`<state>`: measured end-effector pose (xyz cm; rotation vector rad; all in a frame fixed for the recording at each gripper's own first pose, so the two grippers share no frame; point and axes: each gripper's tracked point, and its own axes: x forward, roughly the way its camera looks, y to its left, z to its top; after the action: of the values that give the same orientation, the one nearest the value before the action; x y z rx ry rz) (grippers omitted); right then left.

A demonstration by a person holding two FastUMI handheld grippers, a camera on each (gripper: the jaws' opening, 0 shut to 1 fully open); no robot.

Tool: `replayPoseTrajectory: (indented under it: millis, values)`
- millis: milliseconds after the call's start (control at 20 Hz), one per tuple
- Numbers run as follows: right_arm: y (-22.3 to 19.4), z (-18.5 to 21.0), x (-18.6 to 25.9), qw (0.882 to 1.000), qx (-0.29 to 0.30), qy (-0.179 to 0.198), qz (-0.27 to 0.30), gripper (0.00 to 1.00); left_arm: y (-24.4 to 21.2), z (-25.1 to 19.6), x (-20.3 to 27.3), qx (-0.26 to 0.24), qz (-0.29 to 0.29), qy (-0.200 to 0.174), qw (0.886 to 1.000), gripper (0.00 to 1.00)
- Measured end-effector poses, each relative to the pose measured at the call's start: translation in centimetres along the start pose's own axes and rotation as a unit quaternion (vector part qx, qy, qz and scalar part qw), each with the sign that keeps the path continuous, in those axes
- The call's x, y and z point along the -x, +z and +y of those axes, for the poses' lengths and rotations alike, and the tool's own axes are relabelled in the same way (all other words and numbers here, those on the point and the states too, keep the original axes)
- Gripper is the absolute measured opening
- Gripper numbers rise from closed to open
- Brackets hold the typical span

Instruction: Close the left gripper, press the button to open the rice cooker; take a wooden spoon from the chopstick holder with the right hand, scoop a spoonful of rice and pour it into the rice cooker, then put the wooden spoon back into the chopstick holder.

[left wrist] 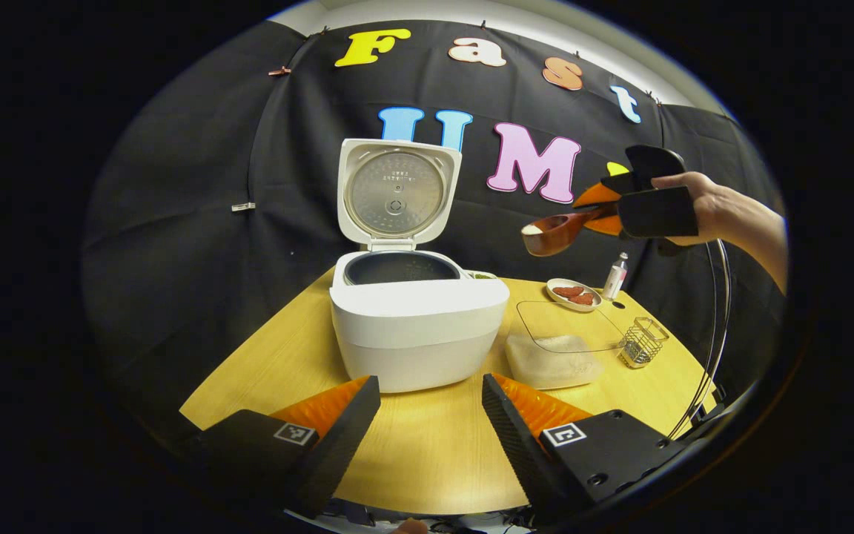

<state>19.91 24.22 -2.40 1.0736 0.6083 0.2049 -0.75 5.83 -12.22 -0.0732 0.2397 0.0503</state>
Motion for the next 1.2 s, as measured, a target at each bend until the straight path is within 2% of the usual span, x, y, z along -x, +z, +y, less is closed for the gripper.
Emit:
replayPoseTrajectory:
  millis: [150, 450, 600, 750, 850, 950, 1150, 1200]
  values:
    - [-2.1, 1.7, -1.4, 1.0, 0.011, 0.005, 0.009, 0.2, 0.7, 0.5, 0.2, -0.01, -0.014, 0.0, 1.0, 0.96]
    - [-6.6, 6.0, -4.1, 0.996, 0.079, 0.033, 0.029, 0.2, -0.2, 2.0, -0.3, 0.021, -0.001, 0.008, 1.0, 0.95]
    - [-9.5, 7.3, -5.4, 0.989, 0.139, 0.043, 0.032, 0.2, 0.0, 3.0, -0.3, 0.027, -0.002, 0.014, 1.0, 0.96]
    - [-12.5, 7.8, -6.8, 0.977, 0.204, 0.051, 0.037, 0.2, 0.6, 4.9, -0.4, 0.02, -0.009, 0.032, 0.999, 0.96]
    - [-14.2, 8.0, -7.7, 0.967, 0.245, 0.056, 0.038, 0.2, 1.0, 6.1, -0.4, 0.023, -0.011, 0.042, 0.999, 0.96]
    - [-16.0, 7.8, -8.2, 0.951, 0.3, 0.059, 0.037, 0.19, 1.2, 7.0, -0.2, 0.015, -0.016, 0.053, 0.998, 0.96]
    - [-19.2, 8.2, -9.4, 0.907, 0.411, 0.083, 0.033, 0.19, 1.1, 7.9, 0.6, 0.003, -0.016, 0.061, 0.998, 0.96]
    - [-20.0, 8.5, -9.5, 0.894, 0.436, 0.094, 0.031, 0.14, 1.0, 8.0, 0.7, 0.004, -0.015, 0.06, 0.998, 0.95]
